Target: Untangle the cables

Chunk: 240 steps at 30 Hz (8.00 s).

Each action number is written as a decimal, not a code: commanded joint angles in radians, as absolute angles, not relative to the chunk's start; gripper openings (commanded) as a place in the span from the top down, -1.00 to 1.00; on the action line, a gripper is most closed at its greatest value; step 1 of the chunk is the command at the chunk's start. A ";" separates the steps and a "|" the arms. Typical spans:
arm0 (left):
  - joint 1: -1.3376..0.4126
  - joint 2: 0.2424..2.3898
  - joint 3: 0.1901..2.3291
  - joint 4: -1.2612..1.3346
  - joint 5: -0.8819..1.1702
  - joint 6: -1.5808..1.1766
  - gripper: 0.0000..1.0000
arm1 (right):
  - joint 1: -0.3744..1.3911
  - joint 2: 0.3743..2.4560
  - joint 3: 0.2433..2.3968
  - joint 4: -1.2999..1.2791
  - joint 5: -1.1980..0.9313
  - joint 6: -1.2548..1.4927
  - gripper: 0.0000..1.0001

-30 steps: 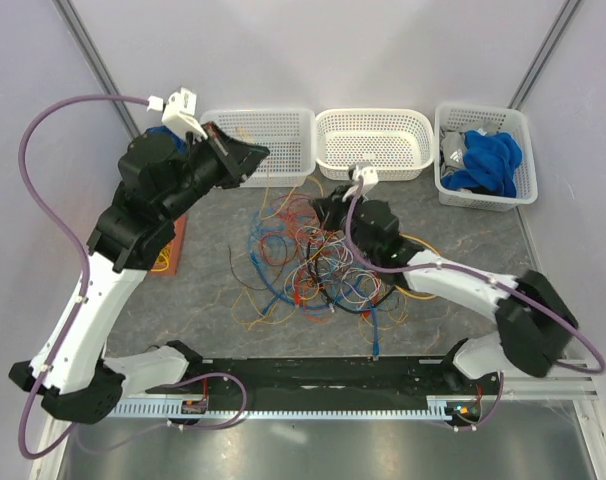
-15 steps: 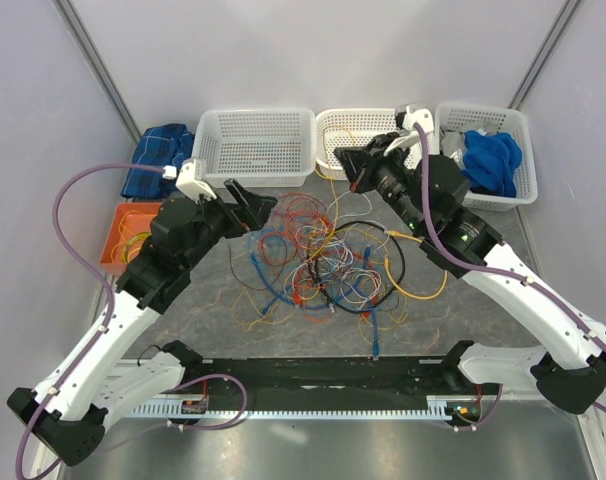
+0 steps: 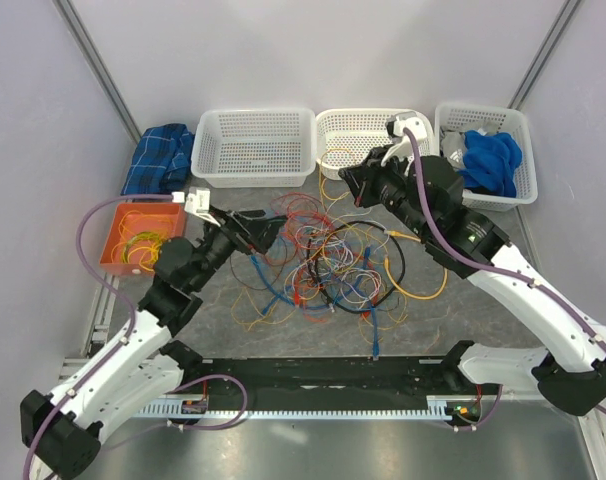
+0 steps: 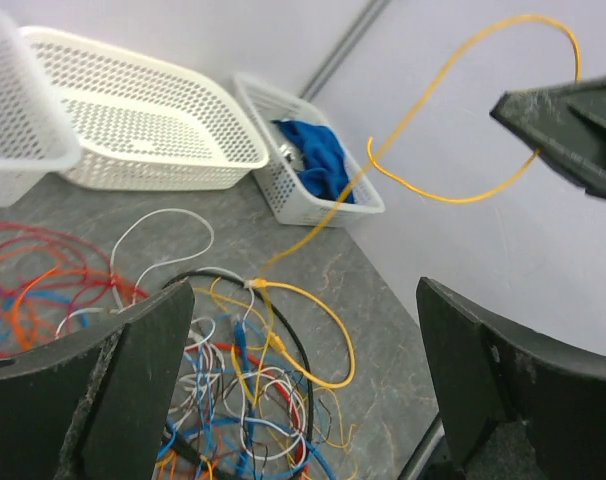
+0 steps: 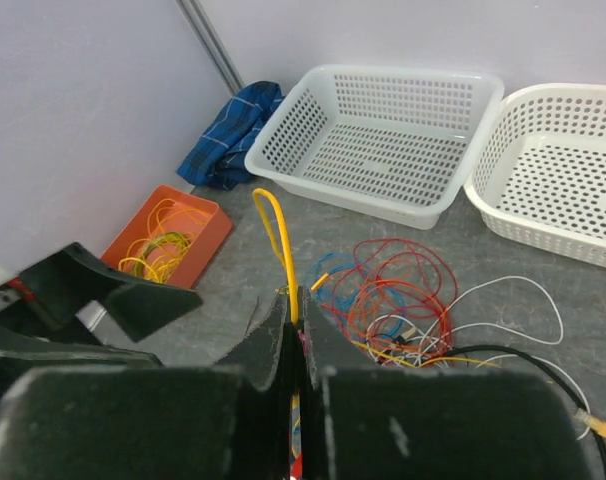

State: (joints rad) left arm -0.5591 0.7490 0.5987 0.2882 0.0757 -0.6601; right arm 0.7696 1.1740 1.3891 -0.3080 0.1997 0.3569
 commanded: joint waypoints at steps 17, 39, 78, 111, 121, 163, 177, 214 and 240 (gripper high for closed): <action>-0.653 1.209 0.583 1.100 0.256 -0.450 -0.90 | 0.772 1.166 1.545 -0.423 0.057 0.474 1.00; -0.658 1.142 0.840 0.328 0.022 -0.479 0.96 | 0.772 1.037 1.369 -0.407 0.176 0.439 -0.67; 0.238 1.345 1.476 -0.776 -0.612 -0.971 0.97 | 0.772 0.913 0.686 -0.054 0.107 0.595 -0.95; 0.276 1.292 1.012 -0.604 -0.574 -1.155 0.97 | 0.770 1.000 0.555 0.083 0.031 0.634 -0.96; 0.278 1.356 1.072 -0.614 -0.545 -1.049 -0.98 | 0.770 0.991 0.546 0.078 0.038 0.646 -0.95; -0.595 0.927 0.683 -0.307 -0.175 -0.937 -0.73 | 0.747 1.855 1.009 0.078 0.276 0.568 0.49; -0.595 0.784 0.755 -0.298 -0.239 -0.799 -0.72 | 0.795 1.353 1.112 -0.127 0.206 0.405 1.00; -0.865 1.089 0.594 0.571 0.171 -0.496 -0.89 | 0.795 1.095 1.203 -0.287 0.063 0.497 1.00; -1.003 1.145 0.704 0.401 -0.035 -0.394 0.96 | 0.795 1.052 1.123 -0.281 0.139 0.479 0.41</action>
